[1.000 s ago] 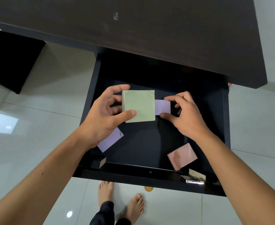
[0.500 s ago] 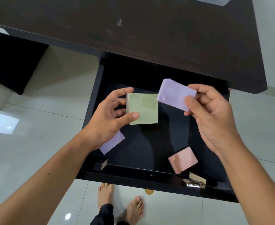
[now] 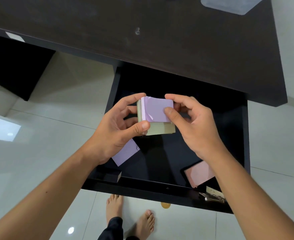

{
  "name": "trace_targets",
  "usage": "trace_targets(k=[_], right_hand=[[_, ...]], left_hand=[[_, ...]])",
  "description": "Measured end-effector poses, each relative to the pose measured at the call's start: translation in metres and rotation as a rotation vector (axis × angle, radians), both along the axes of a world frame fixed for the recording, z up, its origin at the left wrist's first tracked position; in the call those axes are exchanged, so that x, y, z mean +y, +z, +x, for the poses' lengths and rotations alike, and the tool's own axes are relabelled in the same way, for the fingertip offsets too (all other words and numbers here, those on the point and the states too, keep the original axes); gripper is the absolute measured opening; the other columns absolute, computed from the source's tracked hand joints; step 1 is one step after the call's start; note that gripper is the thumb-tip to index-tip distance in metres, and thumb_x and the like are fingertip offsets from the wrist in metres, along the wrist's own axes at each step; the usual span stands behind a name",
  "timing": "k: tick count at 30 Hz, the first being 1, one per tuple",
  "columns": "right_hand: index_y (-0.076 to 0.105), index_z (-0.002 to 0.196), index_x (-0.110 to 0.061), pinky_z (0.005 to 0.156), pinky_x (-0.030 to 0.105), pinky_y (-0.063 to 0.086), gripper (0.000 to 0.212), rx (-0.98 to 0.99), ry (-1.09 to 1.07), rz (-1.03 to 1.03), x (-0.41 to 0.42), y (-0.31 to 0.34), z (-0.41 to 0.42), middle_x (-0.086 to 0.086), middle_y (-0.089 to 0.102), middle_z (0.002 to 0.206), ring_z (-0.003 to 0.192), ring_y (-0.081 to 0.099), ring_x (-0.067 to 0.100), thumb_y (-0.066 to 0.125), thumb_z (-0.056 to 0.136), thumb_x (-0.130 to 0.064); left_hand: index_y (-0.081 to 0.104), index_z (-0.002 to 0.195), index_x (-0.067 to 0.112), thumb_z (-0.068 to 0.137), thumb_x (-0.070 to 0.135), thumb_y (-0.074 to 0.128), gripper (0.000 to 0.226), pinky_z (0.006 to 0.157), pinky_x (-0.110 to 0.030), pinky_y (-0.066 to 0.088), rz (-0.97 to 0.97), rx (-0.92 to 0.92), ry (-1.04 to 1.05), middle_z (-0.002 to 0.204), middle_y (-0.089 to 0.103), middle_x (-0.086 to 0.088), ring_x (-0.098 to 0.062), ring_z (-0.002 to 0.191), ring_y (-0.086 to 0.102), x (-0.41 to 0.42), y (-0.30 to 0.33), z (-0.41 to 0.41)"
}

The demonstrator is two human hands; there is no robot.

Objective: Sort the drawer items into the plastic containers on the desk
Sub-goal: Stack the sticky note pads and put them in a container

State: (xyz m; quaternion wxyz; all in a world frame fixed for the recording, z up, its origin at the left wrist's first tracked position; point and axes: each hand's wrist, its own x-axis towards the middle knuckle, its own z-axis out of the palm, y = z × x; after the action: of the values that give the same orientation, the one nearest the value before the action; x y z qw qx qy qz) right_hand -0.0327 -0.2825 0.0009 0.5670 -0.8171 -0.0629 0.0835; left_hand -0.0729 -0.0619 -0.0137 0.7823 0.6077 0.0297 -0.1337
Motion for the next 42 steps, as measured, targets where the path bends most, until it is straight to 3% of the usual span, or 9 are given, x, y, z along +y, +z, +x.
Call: trace_targets(k=[3,11,17,20,25,30,33,38,42], right_hand=[[0.070,0.129,-0.037,0.094,0.038,0.064,0.030,0.063,0.009,0.048,0.015,0.004,-0.002,-0.006,0.060,0.134,0.118,0.070,0.011,0.072,0.101,-0.026],[0.074,0.121,-0.035,0.085,0.022,0.059,0.030,0.028,0.057,0.057,0.044,0.016,0.001,-0.007,0.063,0.127,0.112,0.070,0.010,0.079,0.095,-0.021],[0.071,0.125,-0.026,0.088,0.035,0.064,0.025,0.094,0.072,0.181,0.051,0.009,0.002,0.001,0.070,0.121,0.107,0.075,0.019,0.069,0.102,-0.015],[0.076,0.113,-0.031,0.092,0.033,0.062,0.028,0.107,0.167,-0.004,0.044,-0.016,-0.001,-0.006,0.073,0.112,0.100,0.074,0.013,0.075,0.097,-0.009],[0.073,0.127,-0.043,0.099,0.019,0.041,0.047,0.053,0.450,-0.422,0.045,-0.065,-0.014,-0.018,0.057,0.115,0.112,0.050,0.008,0.088,0.084,-0.034],[0.066,0.140,-0.035,0.095,0.009,0.031,0.065,-0.019,0.572,-0.545,0.048,-0.077,-0.016,-0.016,0.041,0.120,0.111,0.030,0.004,0.090,0.080,-0.041],[0.066,0.122,-0.036,0.089,0.012,0.035,0.054,0.032,0.555,-0.502,0.048,-0.074,-0.015,-0.017,0.048,0.116,0.109,0.039,0.005,0.093,0.076,-0.035],[0.060,0.098,-0.037,0.072,0.019,0.050,0.034,0.175,0.474,-0.358,0.037,-0.063,-0.019,-0.012,0.065,0.093,0.077,0.059,0.002,0.088,0.085,-0.024],[0.066,0.102,-0.033,0.082,0.033,0.060,0.029,0.253,0.376,-0.201,0.013,-0.047,-0.020,-0.007,0.069,0.093,0.086,0.068,0.016,0.086,0.088,-0.017]], left_hand=[[0.050,0.149,0.025,0.089,0.014,0.079,0.067,0.084,-0.030,0.059,-0.006,0.024,0.026,0.118,0.069,-0.004,-0.020,0.102,0.072,0.009,0.004,-0.003],[0.054,0.143,0.019,0.092,0.009,0.071,0.055,0.092,-0.034,0.059,0.044,0.023,0.119,0.119,0.067,-0.016,-0.020,0.098,0.073,0.029,0.013,-0.007],[0.063,0.133,0.025,0.088,0.017,0.079,0.049,0.090,-0.056,0.057,0.093,0.046,0.180,0.128,0.064,-0.022,-0.029,0.095,0.068,0.059,0.018,-0.008],[0.065,0.130,0.032,0.082,0.030,0.080,0.051,0.089,-0.070,0.050,0.112,0.068,0.238,0.132,0.065,-0.018,-0.032,0.099,0.064,0.073,0.012,-0.008],[0.066,0.131,0.034,0.082,0.031,0.080,0.051,0.085,-0.052,0.046,0.104,0.077,0.250,0.135,0.065,-0.019,-0.027,0.102,0.065,0.077,0.004,-0.007],[0.067,0.129,0.032,0.083,0.027,0.080,0.049,0.102,-0.077,0.042,0.070,0.087,0.252,0.137,0.063,-0.021,-0.031,0.107,0.066,0.077,-0.001,-0.008],[0.067,0.129,0.032,0.082,0.028,0.080,0.048,0.101,-0.075,0.045,0.073,0.084,0.264,0.136,0.065,-0.020,-0.029,0.106,0.067,0.076,-0.001,-0.008],[0.067,0.128,0.034,0.080,0.032,0.081,0.050,0.084,-0.050,0.045,0.095,0.079,0.277,0.127,0.069,-0.011,-0.026,0.102,0.065,0.074,0.002,-0.008],[0.064,0.130,0.031,0.086,0.022,0.080,0.047,0.077,-0.040,0.050,0.092,0.027,0.237,0.121,0.068,-0.010,-0.022,0.093,0.066,0.061,0.006,-0.003]])
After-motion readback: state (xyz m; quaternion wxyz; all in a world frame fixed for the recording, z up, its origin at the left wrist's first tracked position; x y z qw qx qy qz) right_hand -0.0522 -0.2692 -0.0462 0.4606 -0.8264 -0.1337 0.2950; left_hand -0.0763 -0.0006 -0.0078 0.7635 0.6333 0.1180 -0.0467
